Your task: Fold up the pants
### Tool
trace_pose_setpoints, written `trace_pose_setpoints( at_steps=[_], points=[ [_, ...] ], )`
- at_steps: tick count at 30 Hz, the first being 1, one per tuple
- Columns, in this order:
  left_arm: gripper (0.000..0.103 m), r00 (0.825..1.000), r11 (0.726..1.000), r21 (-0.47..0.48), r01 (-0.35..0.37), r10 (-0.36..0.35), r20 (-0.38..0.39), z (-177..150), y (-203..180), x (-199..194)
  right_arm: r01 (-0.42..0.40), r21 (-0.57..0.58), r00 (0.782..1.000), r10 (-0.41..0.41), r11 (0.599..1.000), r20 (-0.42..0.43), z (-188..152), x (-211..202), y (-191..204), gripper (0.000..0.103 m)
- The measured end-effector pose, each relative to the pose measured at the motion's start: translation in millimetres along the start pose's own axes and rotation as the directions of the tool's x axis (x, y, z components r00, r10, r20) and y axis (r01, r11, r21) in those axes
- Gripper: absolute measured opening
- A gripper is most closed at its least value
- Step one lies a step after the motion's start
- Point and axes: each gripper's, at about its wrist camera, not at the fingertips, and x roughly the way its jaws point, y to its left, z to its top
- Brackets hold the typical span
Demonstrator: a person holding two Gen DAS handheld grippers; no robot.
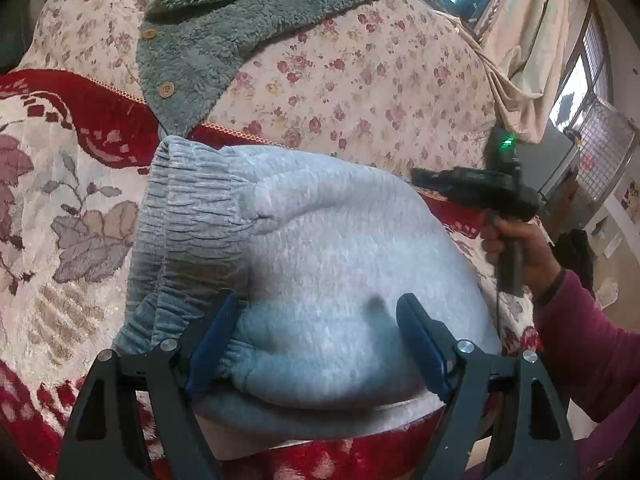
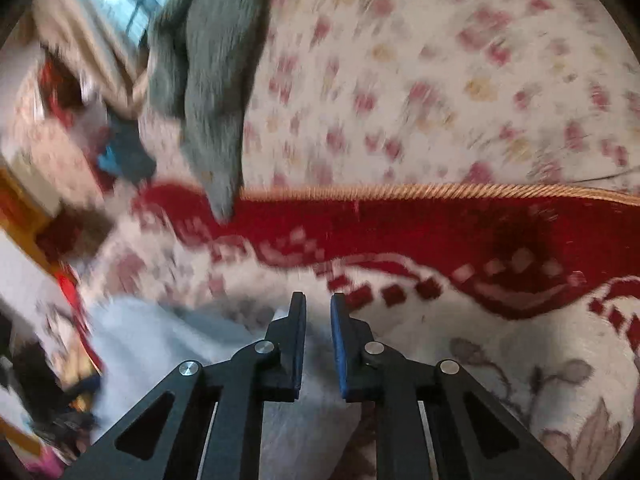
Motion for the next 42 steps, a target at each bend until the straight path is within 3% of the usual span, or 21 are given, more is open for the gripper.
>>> trace_pose_setpoints(
  at_steps=[4,6,7,8,9,10,11,14,17,19,21,23,26,28,33,35,37,40,42],
  points=[
    [0.080,1.000,1.000,-0.025,0.011,-0.010,0.020,-2.6,3.5,-0.9,-0.054,-0.042,0.998,0.053,0.998,-0.028,-8.9,-18.5,6.7,0.021],
    [0.080,1.000,1.000,-0.019,0.002,-0.002,0.018,-2.8,2.5,-0.2,-0.061,-0.069,0.995,0.056,0.996,-0.077,-20.4,-9.7,11.5,0.056],
    [0.080,1.000,1.000,-0.016,-0.003,0.003,0.016,-2.9,1.9,0.2,-0.057,-0.079,0.994,0.050,0.995,-0.094,-26.5,-3.9,13.0,0.090],
    [0.080,1.000,1.000,-0.013,-0.006,0.006,0.014,-2.9,1.6,0.4,-0.056,-0.092,0.994,0.047,0.994,-0.098,-30.7,2.4,14.4,0.092],
    [0.080,1.000,1.000,-0.012,-0.008,0.008,0.012,-2.9,1.6,0.7,-0.056,-0.115,0.994,0.045,0.992,-0.097,-33.3,9.7,16.9,0.090],
    [0.080,1.000,1.000,-0.014,-0.008,0.008,0.012,-2.9,2.1,0.7,-0.072,-0.131,0.994,0.060,0.989,-0.093,-34.5,15.3,19.3,0.077],
    [0.080,1.000,1.000,-0.016,-0.010,0.010,0.011,-2.9,2.0,0.9,-0.089,-0.141,0.993,0.076,0.986,-0.091,-33.5,22.0,21.8,0.034],
    [0.080,1.000,0.999,-0.033,-0.012,0.013,0.011,-4.6,8.0,2.3,-0.085,-0.147,0.991,0.068,0.985,-0.116,-23.5,38.0,24.3,0.017],
    [0.080,1.000,0.999,-0.048,0.009,-0.008,0.022,-6.3,11.6,1.0,-0.073,-0.177,0.994,0.057,0.982,-0.091,-15.5,27.7,23.2,0.012],
    [0.080,0.999,0.999,-0.033,0.010,-0.009,0.031,-6.7,9.7,2.3,0.005,-0.166,0.996,-0.018,0.986,-0.082,-21.9,32.2,11.5,0.007],
    [0.080,1.000,1.000,-0.023,-0.003,0.003,0.031,-6.6,8.5,3.4,-0.023,-0.086,0.995,0.014,0.996,-0.097,-35.4,39.6,-1.4,0.007],
    [0.080,1.000,1.000,-0.018,-0.009,0.010,0.029,-5.6,6.7,2.3,-0.021,-0.067,0.998,0.017,0.997,-0.056,-37.2,29.4,0.5,0.009],
    [0.080,0.999,0.999,-0.019,-0.026,0.026,0.030,-1.0,0.6,-3.6,0.089,-0.012,0.996,-0.088,0.996,0.033,-34.0,-3.8,15.1,0.016],
    [0.080,0.998,0.999,-0.015,-0.049,0.050,0.040,3.9,-8.9,-9.3,0.120,-0.060,0.991,-0.115,0.991,0.073,-41.9,-23.1,39.3,0.016],
    [0.084,0.988,0.990,0.008,-0.142,0.142,0.054,15.3,-33.7,-15.0,0.150,-0.240,0.989,-0.146,0.959,0.032,-76.3,-27.4,108.6,0.016],
    [0.085,0.986,0.988,0.008,-0.152,0.152,0.069,17.9,-40.4,-18.7,0.146,-0.253,0.989,-0.143,0.956,0.029,-83.8,-27.2,122.3,0.016],
    [0.093,0.976,0.980,0.005,-0.201,0.200,0.084,22.0,-49.0,-21.2,0.164,-0.259,0.986,-0.159,0.952,0.041,-90.1,-29.9,132.2,0.016],
    [0.094,0.959,0.964,-0.008,-0.265,0.264,0.107,25.1,-57.8,-20.2,0.176,-0.212,0.984,-0.170,0.961,0.044,-96.4,-35.2,136.8,0.016],
    [0.094,0.955,0.960,-0.032,-0.277,0.278,0.103,25.6,-60.3,-17.4,0.182,-0.188,0.983,-0.179,0.965,0.032,-102.0,-37.6,139.2,0.031]
  ],
)
